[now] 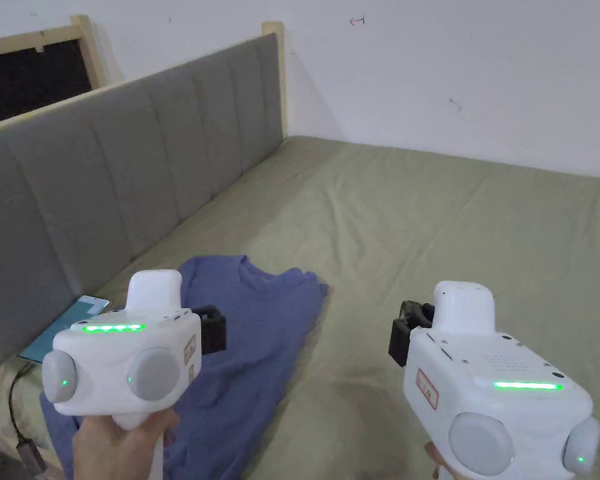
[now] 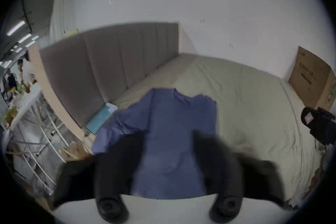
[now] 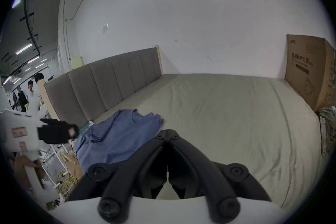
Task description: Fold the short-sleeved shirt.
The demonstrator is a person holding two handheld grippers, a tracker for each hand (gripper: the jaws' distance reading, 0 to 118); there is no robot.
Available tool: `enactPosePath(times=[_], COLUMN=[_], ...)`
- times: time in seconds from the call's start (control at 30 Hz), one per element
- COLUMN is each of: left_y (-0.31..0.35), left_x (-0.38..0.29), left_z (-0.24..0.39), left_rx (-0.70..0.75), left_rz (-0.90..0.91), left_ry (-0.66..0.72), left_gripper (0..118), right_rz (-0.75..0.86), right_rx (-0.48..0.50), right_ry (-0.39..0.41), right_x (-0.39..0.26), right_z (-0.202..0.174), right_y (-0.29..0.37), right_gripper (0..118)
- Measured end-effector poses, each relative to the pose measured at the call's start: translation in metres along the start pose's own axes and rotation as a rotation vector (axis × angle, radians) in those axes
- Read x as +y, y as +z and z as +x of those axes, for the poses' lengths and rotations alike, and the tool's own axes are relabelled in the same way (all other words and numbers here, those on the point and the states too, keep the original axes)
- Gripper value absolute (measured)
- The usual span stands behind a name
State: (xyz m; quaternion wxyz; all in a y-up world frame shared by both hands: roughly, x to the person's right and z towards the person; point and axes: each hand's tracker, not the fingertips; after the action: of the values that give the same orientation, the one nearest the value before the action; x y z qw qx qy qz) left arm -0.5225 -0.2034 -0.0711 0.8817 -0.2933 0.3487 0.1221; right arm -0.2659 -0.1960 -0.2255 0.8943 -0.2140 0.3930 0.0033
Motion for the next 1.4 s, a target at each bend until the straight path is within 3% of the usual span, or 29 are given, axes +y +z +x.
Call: enactPosePath(times=[0.07,0.17,0.3,0.53,0.67,0.77,0.83,0.97,1.23,1.4], left_y=[-0.030,-0.082,-0.140,-0.175,-0.170,-0.175,-0.173,-0.168,-0.133,-0.090], left_x=[-0.008,-0.019,-0.036,-0.042,-0.030,-0.027,-0.025,-0.024,0.004,0.048], left_z=[0.002,0.006,0.004,0.018,0.010,0.005,0.003,-0.011,-0.009,0.013], left_rx=[-0.031,-0.043,-0.089,-0.055,-0.014,-0.029,-0.027,-0.055,-0.113,-0.221], left_rz=[-0.074,-0.178,-0.348,-0.416,-0.355,-0.384,-0.380,-0.392,-0.369,-0.221], left_ry=[0.002,0.017,0.093,-0.039,-0.015,-0.013,-0.007,0.128,0.133,0.121], left_gripper=[110,110,110,110,49,36,7,6,6,6], right_rz=[-0.031,-0.083,-0.113,-0.196,-0.216,-0.226,-0.233,-0.229,-0.194,-0.144], right_rx=[-0.023,-0.025,-0.044,-0.069,-0.078,-0.090,-0.082,-0.095,-0.132,-0.169], right_ry=[-0.029,-0.077,-0.070,-0.123,-0.121,-0.111,-0.138,-0.141,-0.141,-0.178], right_x=[-0.006,-0.015,-0.024,-0.040,-0.046,-0.048,-0.048,-0.045,-0.031,-0.020], right_z=[0.005,0.014,0.022,0.035,0.035,0.035,0.038,0.042,0.060,0.079], right_y=[-0.009,-0.026,-0.041,-0.066,-0.071,-0.071,-0.068,-0.060,-0.036,-0.011], right_gripper=[1,1,1,1,1,1,1,1,1,1])
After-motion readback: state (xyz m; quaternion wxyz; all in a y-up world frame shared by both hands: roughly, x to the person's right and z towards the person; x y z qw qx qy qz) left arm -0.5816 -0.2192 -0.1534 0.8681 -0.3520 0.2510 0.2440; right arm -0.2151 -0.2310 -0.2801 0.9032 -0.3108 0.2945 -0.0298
